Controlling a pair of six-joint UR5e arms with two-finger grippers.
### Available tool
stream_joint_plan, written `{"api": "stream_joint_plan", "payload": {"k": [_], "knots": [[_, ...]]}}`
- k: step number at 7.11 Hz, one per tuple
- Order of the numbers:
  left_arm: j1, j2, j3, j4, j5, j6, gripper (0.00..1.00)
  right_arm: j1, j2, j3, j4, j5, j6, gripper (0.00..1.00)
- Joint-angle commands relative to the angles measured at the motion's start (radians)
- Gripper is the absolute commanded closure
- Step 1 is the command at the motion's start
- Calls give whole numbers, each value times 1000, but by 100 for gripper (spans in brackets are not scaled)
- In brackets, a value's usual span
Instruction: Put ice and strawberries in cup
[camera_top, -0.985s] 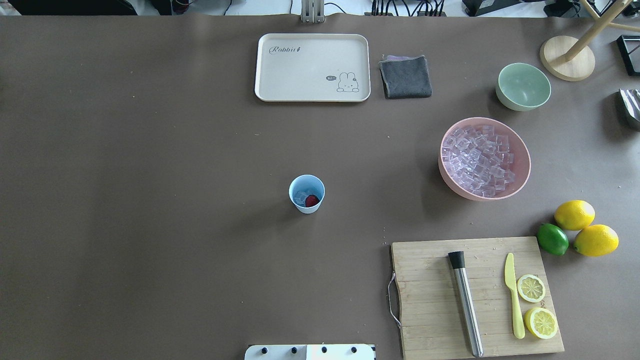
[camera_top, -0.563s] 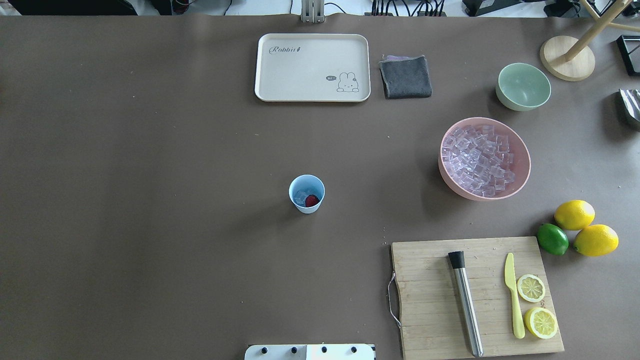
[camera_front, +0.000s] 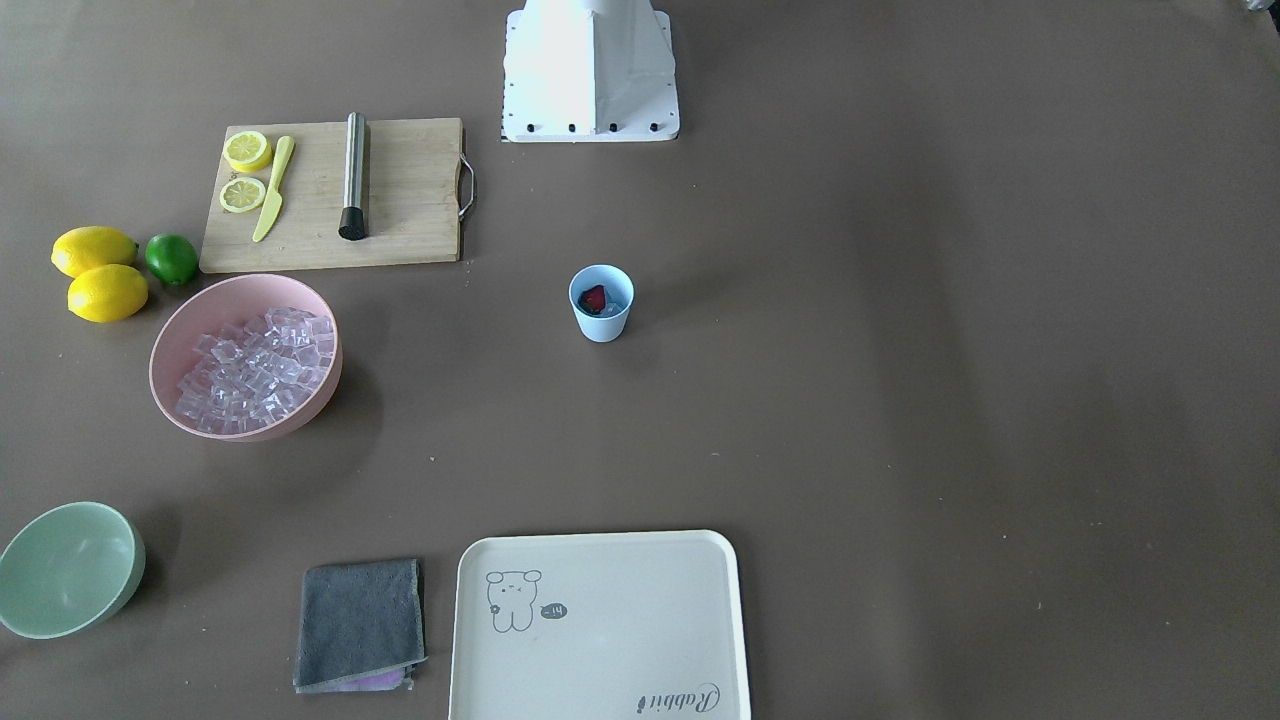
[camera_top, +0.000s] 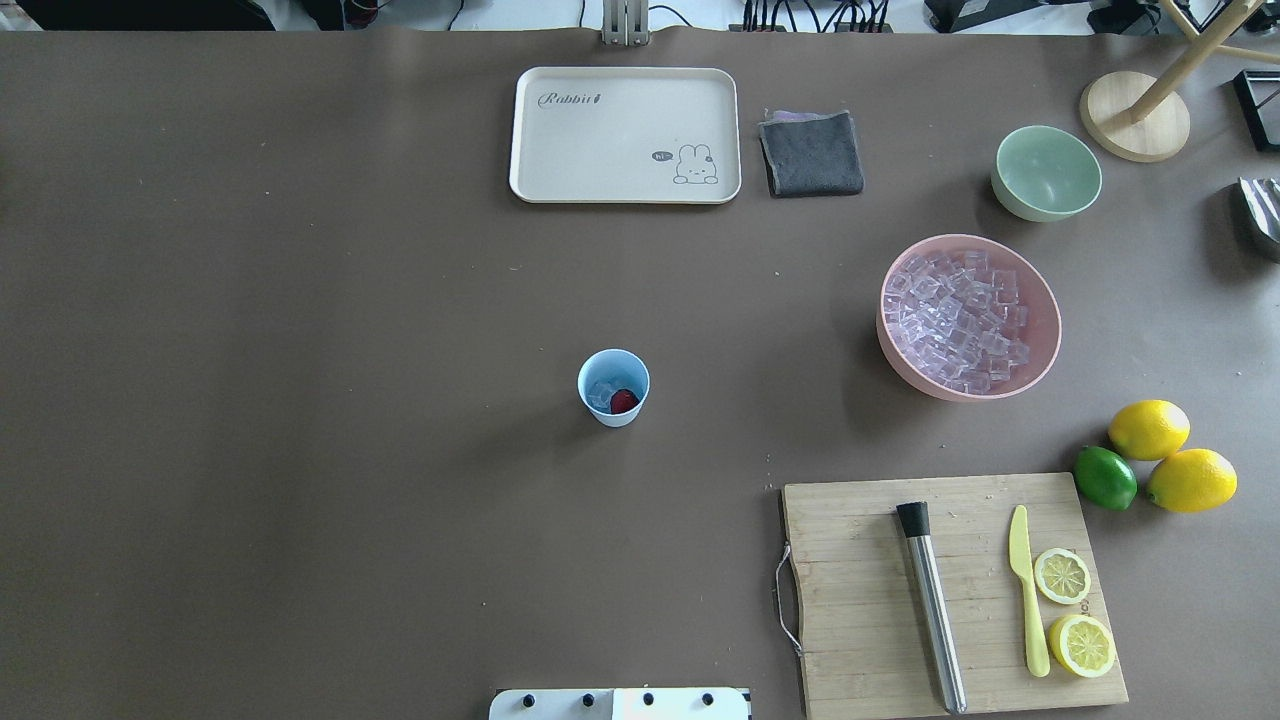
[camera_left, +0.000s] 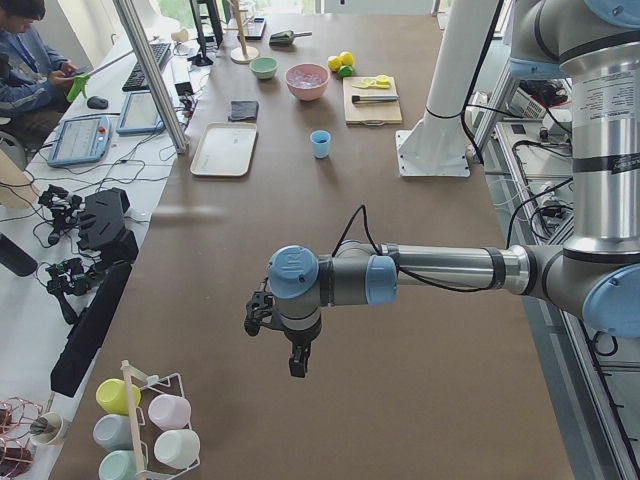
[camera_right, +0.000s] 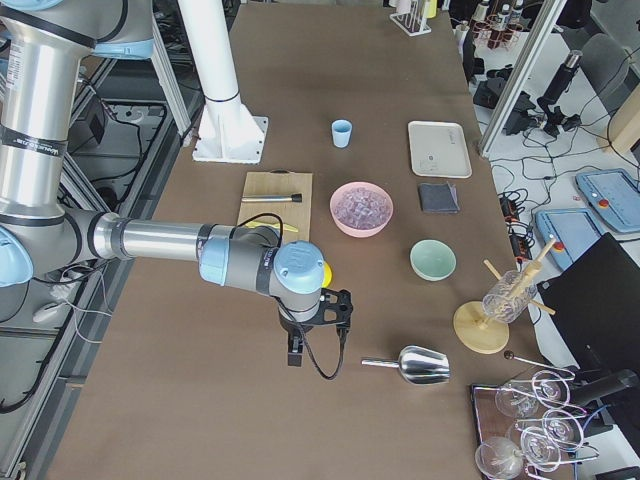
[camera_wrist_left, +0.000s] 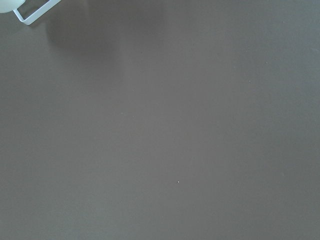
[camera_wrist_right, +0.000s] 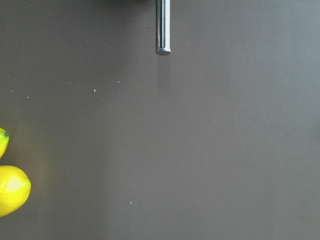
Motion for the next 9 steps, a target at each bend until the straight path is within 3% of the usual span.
{"api": "stream_joint_plan", "payload": {"k": [1, 7, 9], "knots": [[0, 0, -5, 0, 0, 0, 2, 0, 0, 2, 6, 1, 0, 0], [-1, 0, -6, -1, -5, -1, 2, 0, 0, -1, 43, 1, 1, 0], [-4, 1, -3, 0, -53, 0, 2, 0, 0, 0, 43, 1, 1, 0]]}}
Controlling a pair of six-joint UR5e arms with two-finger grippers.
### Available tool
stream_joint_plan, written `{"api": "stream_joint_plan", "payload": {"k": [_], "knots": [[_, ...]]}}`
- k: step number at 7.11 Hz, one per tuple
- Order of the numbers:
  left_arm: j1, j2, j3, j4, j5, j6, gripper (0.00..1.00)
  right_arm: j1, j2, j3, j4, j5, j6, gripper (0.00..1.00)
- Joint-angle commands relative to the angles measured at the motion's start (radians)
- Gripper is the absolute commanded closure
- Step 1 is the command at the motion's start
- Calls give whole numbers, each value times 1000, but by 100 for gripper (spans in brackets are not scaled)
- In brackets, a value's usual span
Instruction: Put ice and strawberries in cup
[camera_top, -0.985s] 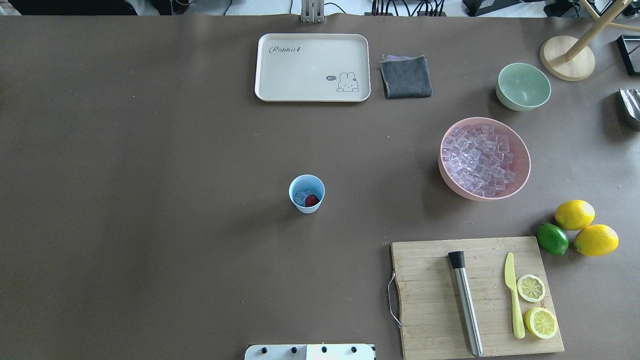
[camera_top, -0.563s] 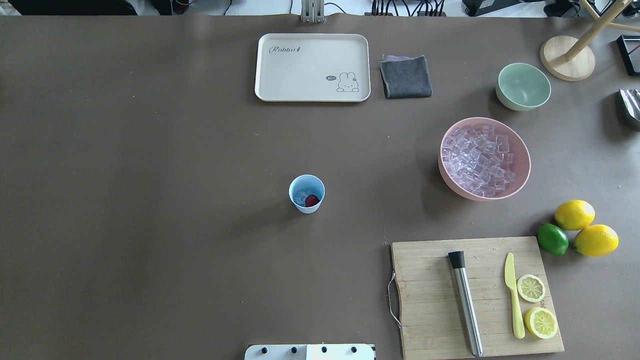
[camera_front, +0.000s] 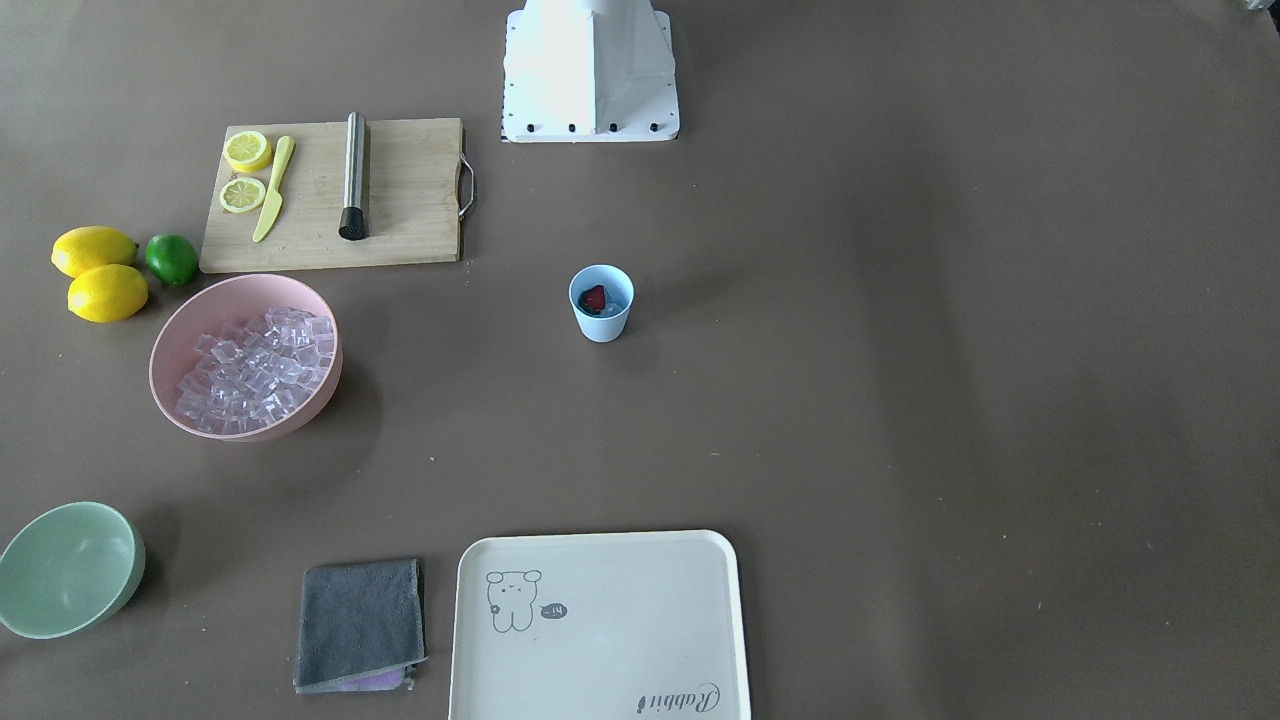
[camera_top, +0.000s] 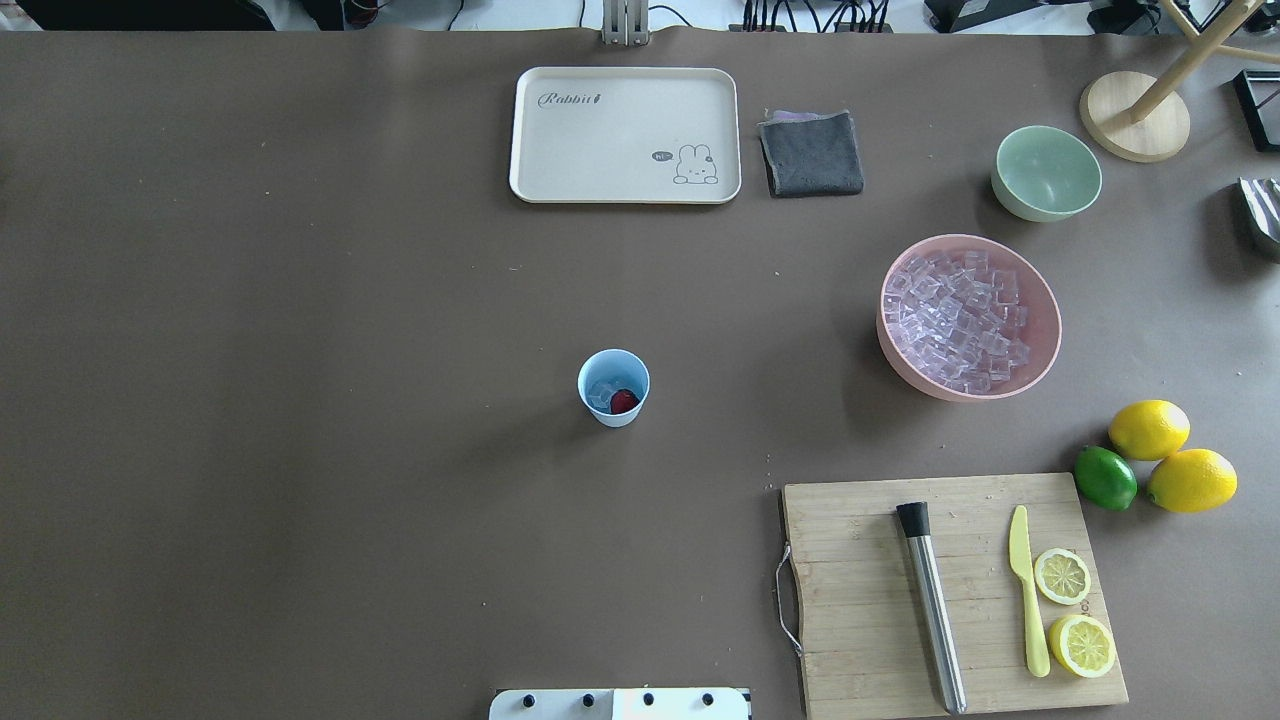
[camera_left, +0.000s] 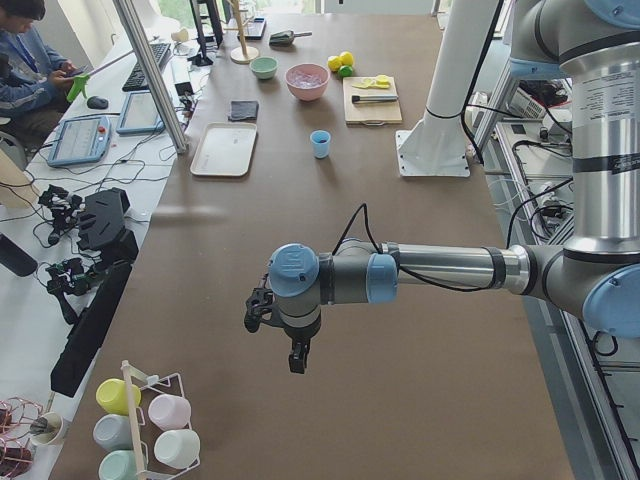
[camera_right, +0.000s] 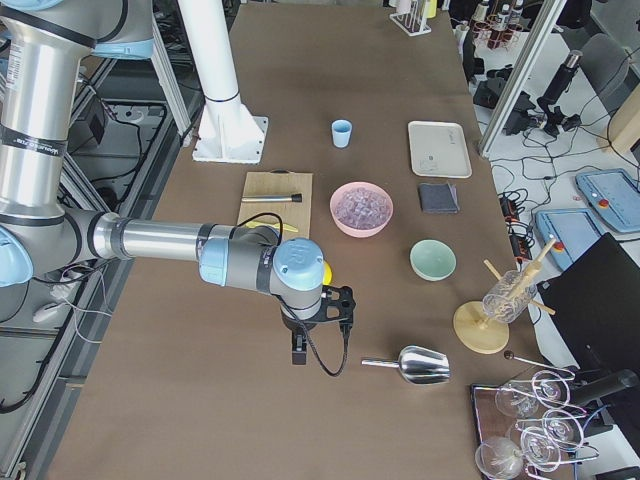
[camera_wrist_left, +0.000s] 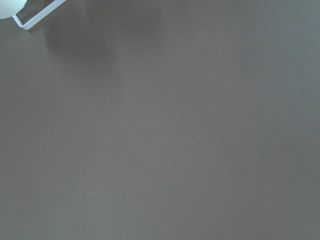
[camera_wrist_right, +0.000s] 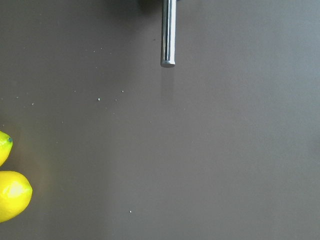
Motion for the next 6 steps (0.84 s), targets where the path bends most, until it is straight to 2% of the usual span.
{"api": "stream_joint_plan", "payload": {"k": [1, 6], "knots": [[-2, 1, 0, 1, -20, 1, 2, 0, 0, 1, 0, 2, 0, 0], [-2, 16, 0, 0, -19, 2, 2, 0, 0, 2, 0, 2, 0, 0]]}}
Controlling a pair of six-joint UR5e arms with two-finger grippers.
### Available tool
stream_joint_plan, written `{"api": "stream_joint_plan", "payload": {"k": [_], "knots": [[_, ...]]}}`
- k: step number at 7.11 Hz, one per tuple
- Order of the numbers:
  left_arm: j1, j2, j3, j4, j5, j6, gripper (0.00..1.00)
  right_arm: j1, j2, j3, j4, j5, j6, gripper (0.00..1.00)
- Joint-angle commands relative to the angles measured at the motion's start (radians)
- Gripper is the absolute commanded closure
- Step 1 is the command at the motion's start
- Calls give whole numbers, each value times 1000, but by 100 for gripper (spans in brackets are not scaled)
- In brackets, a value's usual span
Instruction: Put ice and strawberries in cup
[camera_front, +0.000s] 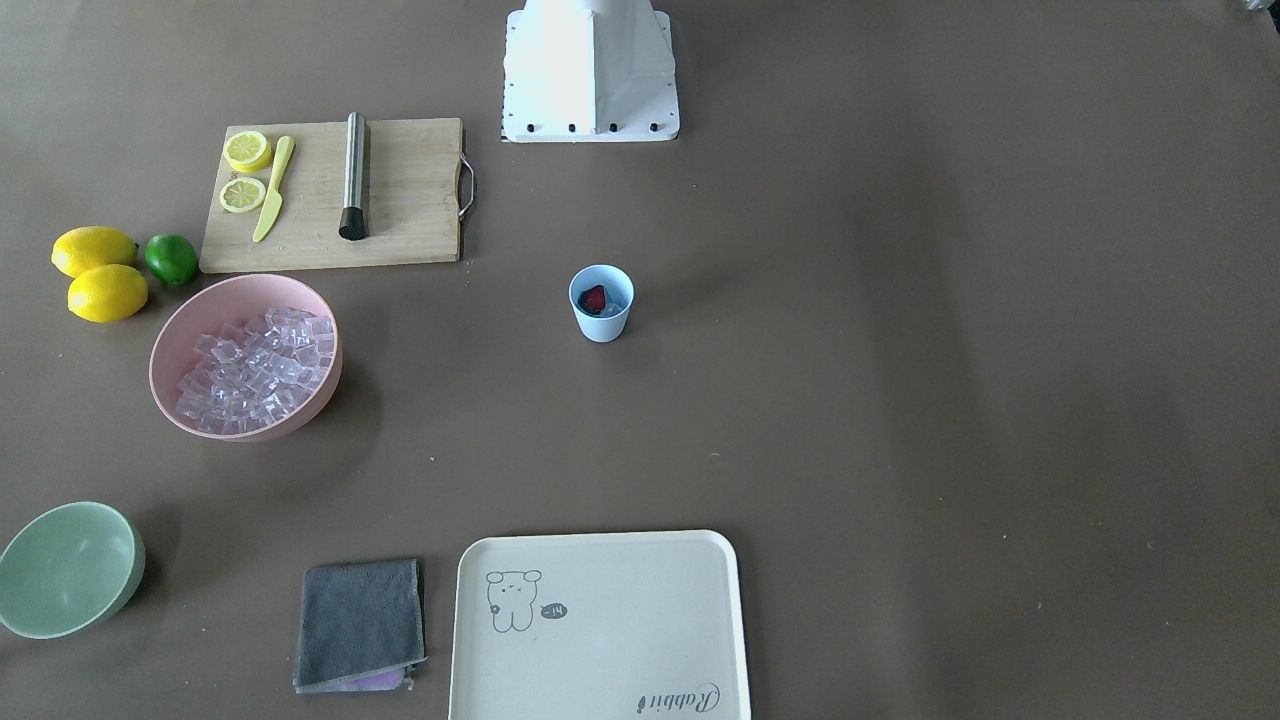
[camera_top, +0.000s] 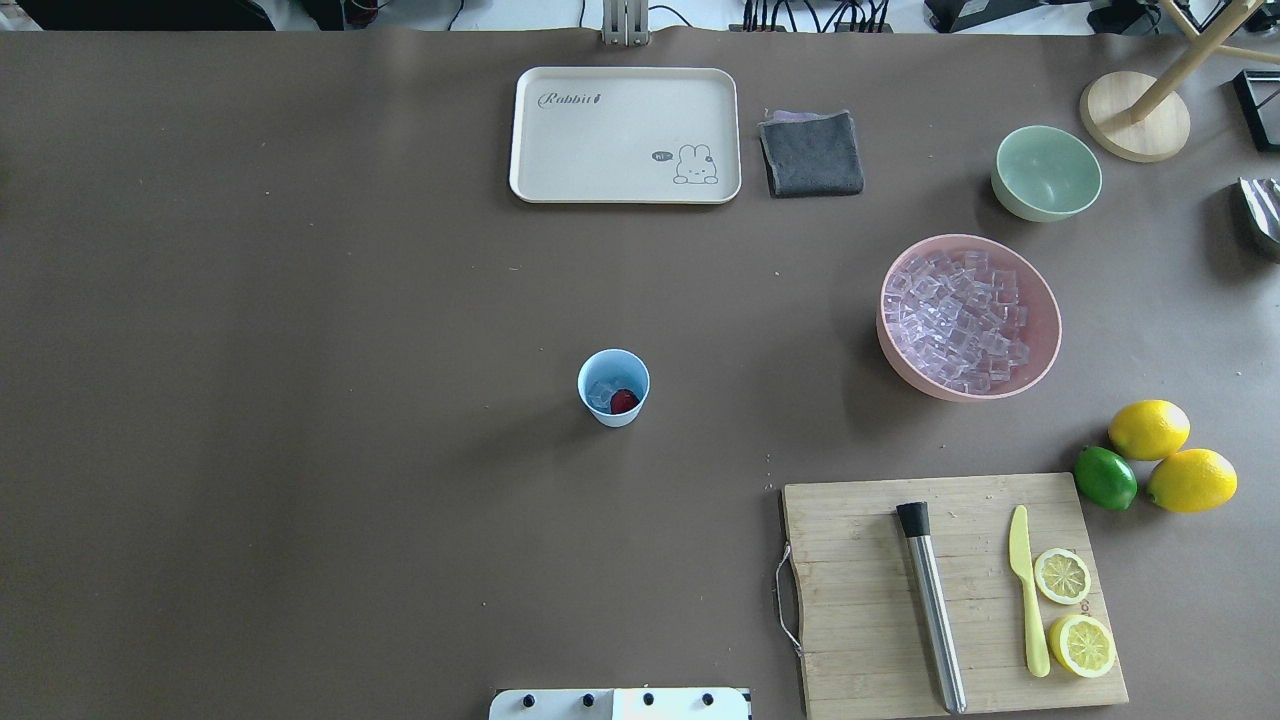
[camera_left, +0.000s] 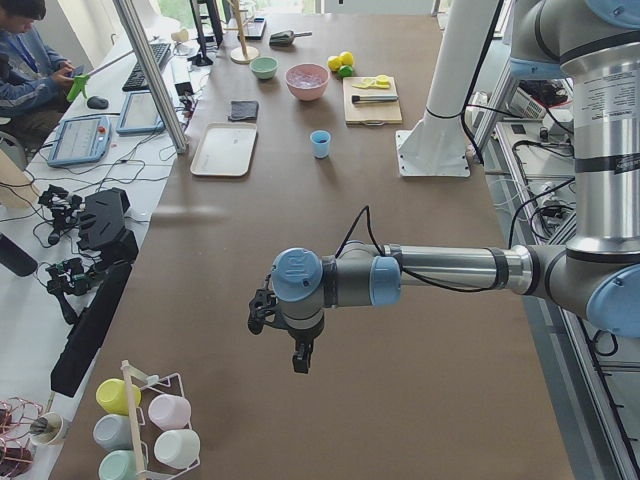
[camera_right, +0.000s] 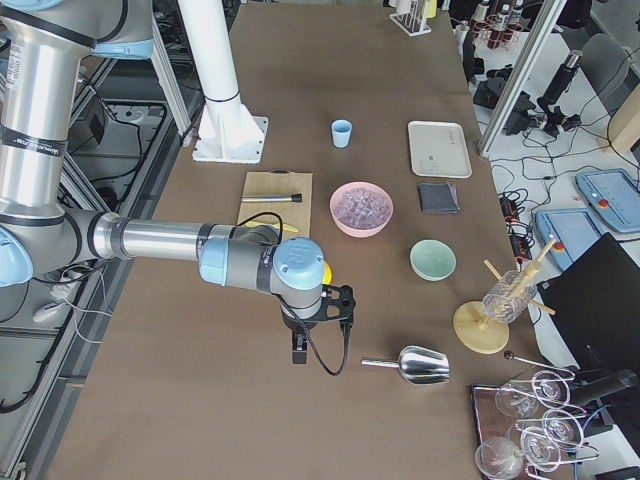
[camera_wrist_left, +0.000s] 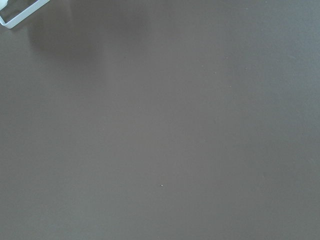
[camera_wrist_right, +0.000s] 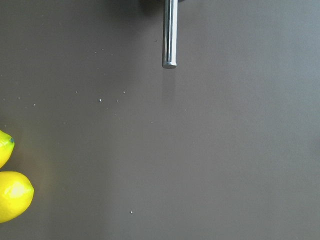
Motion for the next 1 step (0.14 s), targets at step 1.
{"api": "stream_joint_plan", "payload": {"k": [1], "knots": [[0, 3, 3, 1, -2, 0, 2, 0, 0, 0, 0, 0, 0, 0]]}}
